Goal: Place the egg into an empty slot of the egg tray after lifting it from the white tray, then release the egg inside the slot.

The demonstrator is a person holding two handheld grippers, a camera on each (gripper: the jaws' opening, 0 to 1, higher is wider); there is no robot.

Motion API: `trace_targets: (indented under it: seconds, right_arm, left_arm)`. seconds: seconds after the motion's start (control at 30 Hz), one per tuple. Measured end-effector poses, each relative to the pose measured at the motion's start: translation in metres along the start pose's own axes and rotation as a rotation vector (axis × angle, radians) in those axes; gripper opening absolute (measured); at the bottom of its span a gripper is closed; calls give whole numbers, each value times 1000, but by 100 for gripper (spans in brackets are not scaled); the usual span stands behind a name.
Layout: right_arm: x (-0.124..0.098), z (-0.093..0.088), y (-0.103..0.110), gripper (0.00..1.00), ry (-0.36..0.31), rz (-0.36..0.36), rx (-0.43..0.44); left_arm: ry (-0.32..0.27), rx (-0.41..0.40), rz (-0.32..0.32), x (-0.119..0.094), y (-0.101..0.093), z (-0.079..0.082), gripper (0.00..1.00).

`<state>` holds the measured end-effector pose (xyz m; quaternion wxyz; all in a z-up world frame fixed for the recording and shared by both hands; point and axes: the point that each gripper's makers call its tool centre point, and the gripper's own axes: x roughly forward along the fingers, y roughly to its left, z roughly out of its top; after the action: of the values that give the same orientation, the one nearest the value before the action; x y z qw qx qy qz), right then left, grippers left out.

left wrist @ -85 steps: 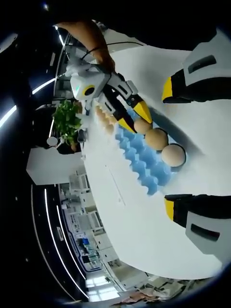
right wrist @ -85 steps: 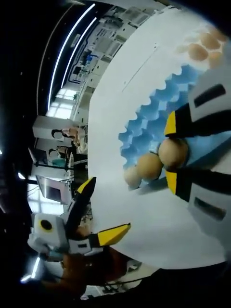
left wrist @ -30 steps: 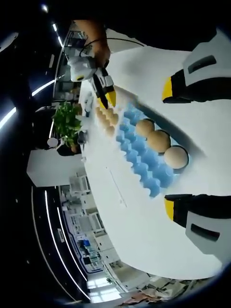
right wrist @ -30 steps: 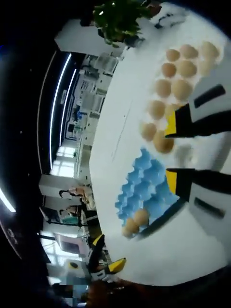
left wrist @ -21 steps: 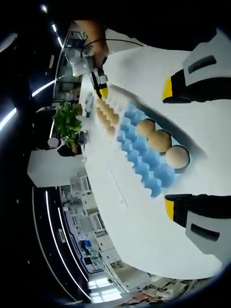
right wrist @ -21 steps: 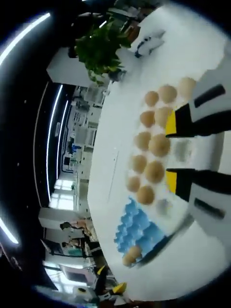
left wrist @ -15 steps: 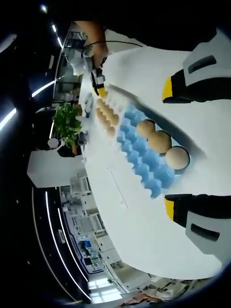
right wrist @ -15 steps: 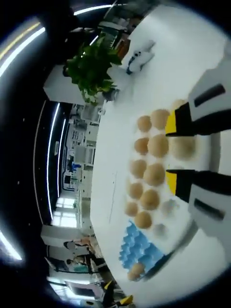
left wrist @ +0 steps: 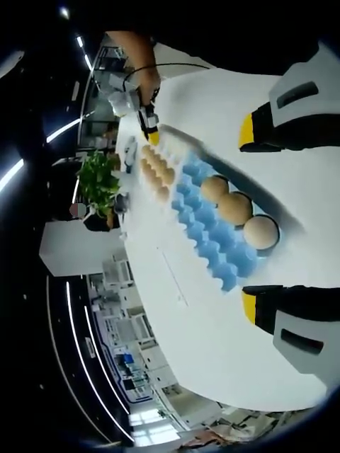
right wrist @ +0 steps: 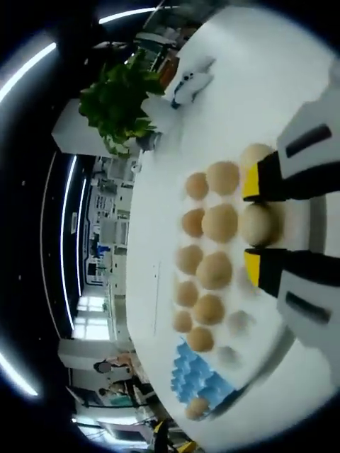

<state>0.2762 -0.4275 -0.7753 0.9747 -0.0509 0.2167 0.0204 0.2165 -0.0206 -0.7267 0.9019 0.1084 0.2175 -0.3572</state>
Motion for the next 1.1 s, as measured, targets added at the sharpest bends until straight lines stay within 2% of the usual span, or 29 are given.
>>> trace_targets:
  seconds: [0.17,0.27,0.47,0.6,0.67,0.83,0.9,0.93,1.0,1.03,1.1]
  right_arm:
    - [-4,4,-1,24,-11,-4,51]
    - [-9,15,3,24,-42,1,51]
    - [-19,37,20,24,-88,62,45]
    - [-23,48,49,23,-104,146,24]
    - [-24,53,70,23,-111,211,13]
    - [-24,62,109,23,-126,306,17]
    - [-23,63,124,23,-122,340,13]
    - [-23,63,136,23,-118,380,12]
    - [-23,63,148,23,-114,400,-1]
    - [-23,62,160,23,-108,445,-20]
    - [-22,63,168,23,-111,453,-40]
  left_arm:
    - [2,0,-1,-1,0,-1,76]
    - [2,-1,2,-1,1,-1,76]
    - [8,2,0,-1,2,-3,76]
    - [8,3,0,-1,2,-2,76]
    - [6,3,2,-1,2,-2,76]
    - [2,2,5,-1,3,-1,76]
    - [3,2,6,-1,3,-2,76]
    - [4,2,5,-1,3,-2,76]
    - [4,1,6,-1,4,-2,76]
    - [3,1,6,-1,4,-2,76]
    - [2,1,10,-2,5,-2,76]
